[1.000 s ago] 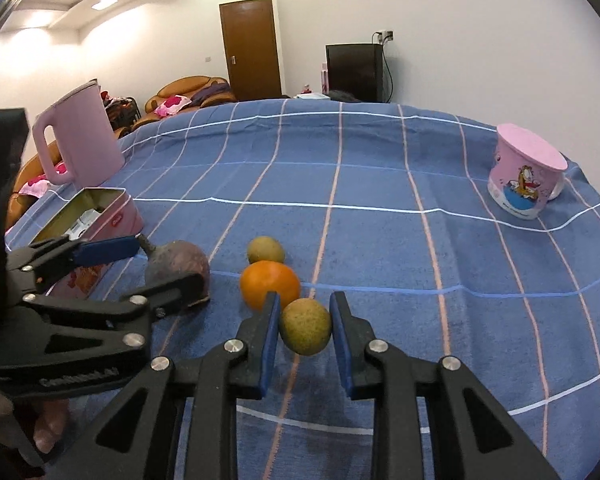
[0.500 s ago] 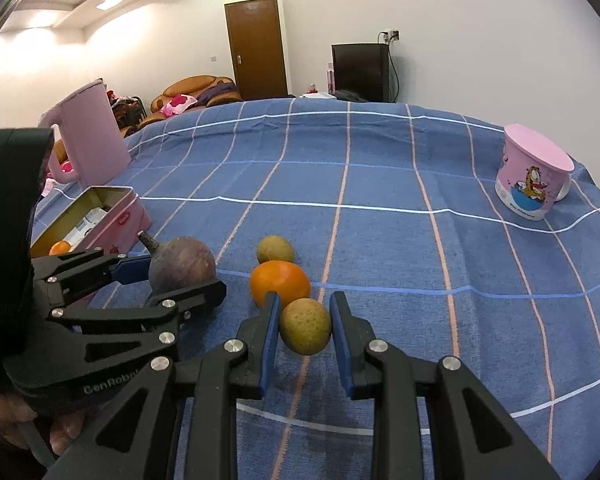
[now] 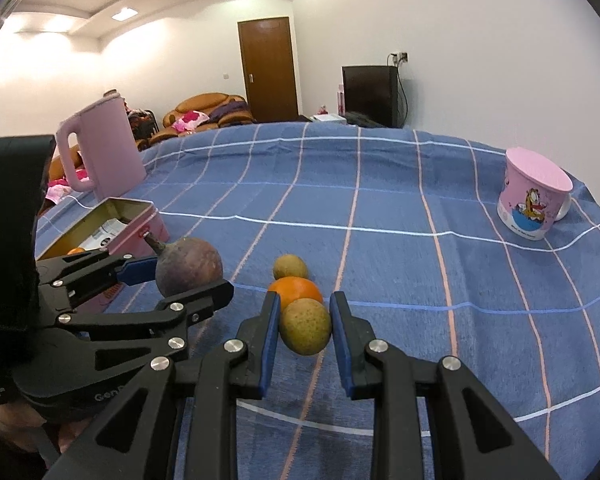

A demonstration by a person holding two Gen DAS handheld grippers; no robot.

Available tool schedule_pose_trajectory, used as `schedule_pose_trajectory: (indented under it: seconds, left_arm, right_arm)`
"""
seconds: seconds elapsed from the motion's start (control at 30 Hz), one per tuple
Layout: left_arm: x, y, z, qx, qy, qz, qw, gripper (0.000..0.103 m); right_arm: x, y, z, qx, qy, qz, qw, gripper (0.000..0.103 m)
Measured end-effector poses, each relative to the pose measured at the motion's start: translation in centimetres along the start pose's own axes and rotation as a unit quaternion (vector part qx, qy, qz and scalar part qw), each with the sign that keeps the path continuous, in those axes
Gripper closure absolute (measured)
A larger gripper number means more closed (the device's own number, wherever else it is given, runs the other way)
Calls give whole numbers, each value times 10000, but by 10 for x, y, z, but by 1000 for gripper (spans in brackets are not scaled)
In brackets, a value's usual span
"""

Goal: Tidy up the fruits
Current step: 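Lift the purple fruit with the left tool while the right tool lifts the yellow-green fruit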

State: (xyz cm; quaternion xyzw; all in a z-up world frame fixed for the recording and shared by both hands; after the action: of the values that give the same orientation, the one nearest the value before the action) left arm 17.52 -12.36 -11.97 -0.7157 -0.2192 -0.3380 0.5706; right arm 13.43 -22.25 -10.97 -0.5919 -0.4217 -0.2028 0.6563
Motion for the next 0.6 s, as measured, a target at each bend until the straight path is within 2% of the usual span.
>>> schedule_pose_trajectory:
  seconds: [0.6]
  left_arm:
    - [5, -18, 1, 74, 23, -458, 9989, 51]
  right_arm:
    - [6, -10, 3, -64, -94, -277, 9996, 76]
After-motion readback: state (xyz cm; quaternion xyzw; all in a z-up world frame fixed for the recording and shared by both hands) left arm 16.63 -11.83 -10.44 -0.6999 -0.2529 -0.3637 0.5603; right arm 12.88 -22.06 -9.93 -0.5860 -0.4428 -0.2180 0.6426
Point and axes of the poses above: each gripper's, at about its wrist camera, not at the fingertips, and y roughly the way its jaws point, z to its left, x to its top, the point moved 8 cm from there along y, roughly the way its jaws point, and after that the axes turned 9 degrees about -y, right-handed, at the moved point
